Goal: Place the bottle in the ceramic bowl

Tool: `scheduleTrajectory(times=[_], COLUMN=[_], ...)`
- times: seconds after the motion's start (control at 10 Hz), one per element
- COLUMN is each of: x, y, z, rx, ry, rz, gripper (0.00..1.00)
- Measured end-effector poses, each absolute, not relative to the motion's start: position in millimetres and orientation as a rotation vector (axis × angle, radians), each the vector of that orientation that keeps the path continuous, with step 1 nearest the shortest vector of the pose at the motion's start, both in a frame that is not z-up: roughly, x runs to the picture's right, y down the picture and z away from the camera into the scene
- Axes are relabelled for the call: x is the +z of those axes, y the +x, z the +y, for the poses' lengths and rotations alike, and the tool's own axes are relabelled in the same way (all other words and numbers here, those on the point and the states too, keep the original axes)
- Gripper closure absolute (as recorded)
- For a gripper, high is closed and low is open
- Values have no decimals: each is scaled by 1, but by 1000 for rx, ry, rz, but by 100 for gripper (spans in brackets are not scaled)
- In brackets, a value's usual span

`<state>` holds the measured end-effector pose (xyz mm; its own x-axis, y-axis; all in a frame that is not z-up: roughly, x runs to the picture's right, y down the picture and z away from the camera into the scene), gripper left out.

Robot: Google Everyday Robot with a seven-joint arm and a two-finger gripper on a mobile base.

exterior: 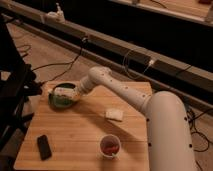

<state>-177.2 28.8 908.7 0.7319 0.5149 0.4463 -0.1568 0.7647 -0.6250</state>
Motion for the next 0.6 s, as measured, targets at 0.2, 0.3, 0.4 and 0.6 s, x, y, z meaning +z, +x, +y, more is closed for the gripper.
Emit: scheduleTrajectory(times=[0.2,0.3,0.4,0.6], x=[909,909,909,909], y=[-175,-175,-177,-176], z=[28,29,29,29], rx=[396,394,392,393], ry=[-593,-593,-594,-594], rz=[-650,-651,-652,-651], gripper=[22,22,22,22])
